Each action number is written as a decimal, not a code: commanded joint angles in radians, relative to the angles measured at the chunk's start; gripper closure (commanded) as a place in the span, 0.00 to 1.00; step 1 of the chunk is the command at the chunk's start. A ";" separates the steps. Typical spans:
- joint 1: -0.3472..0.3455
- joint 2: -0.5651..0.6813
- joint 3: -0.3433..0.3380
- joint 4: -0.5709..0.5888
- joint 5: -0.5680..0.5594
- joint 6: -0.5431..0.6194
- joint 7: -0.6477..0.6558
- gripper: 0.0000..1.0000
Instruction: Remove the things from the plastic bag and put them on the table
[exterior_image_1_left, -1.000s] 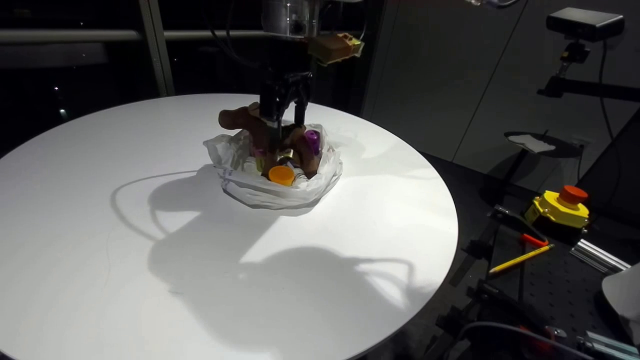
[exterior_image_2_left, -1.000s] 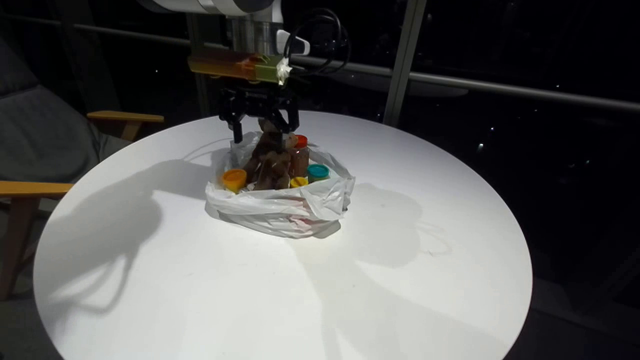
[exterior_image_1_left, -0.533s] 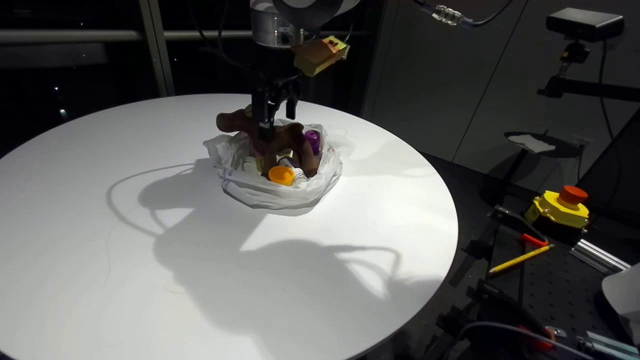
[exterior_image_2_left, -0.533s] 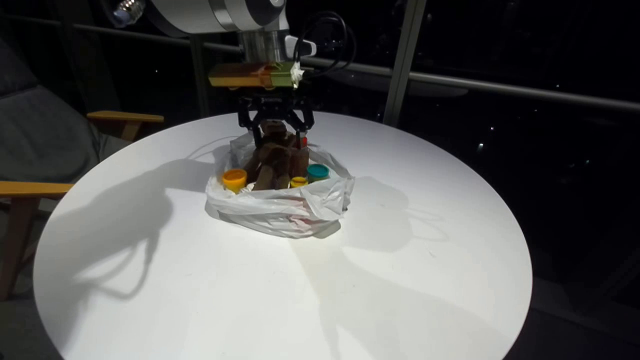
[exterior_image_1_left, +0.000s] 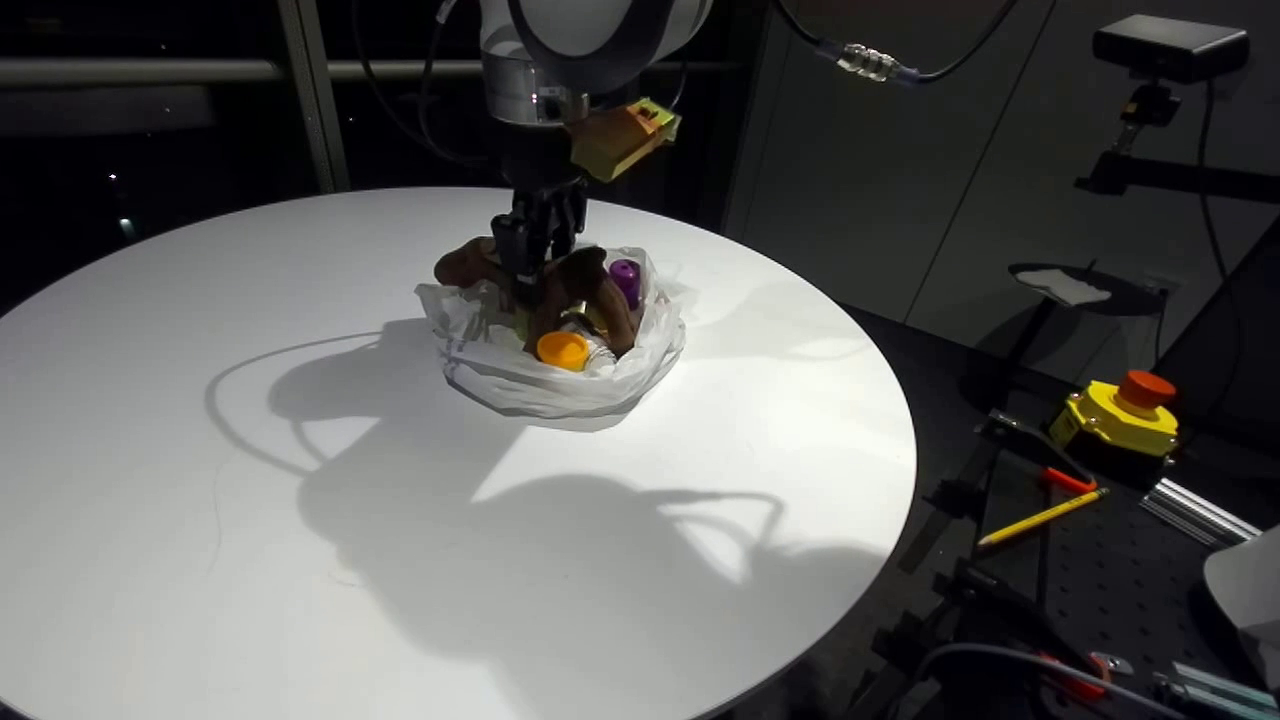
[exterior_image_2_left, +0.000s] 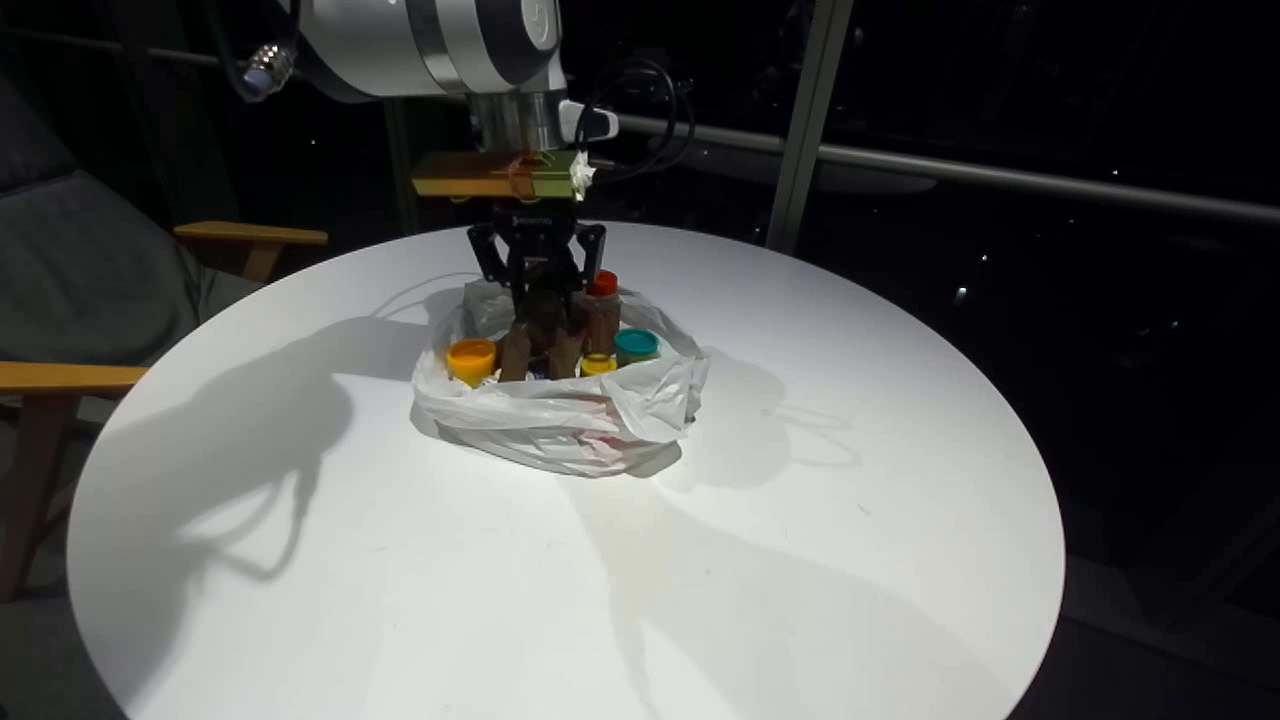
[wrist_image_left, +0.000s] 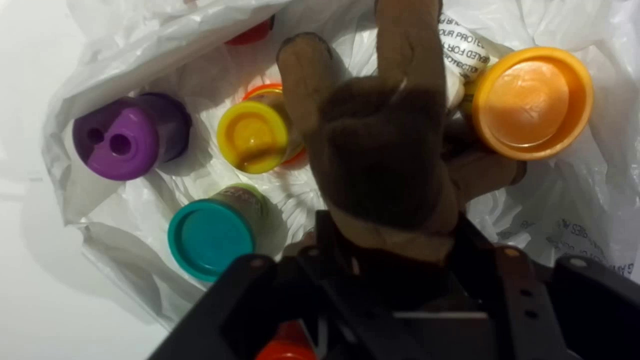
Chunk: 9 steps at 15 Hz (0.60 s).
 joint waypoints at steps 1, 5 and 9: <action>-0.013 -0.046 0.005 -0.021 0.026 -0.013 -0.012 0.78; -0.038 -0.173 0.009 -0.146 0.053 0.047 -0.004 0.95; -0.101 -0.352 0.007 -0.346 0.154 0.138 0.017 0.91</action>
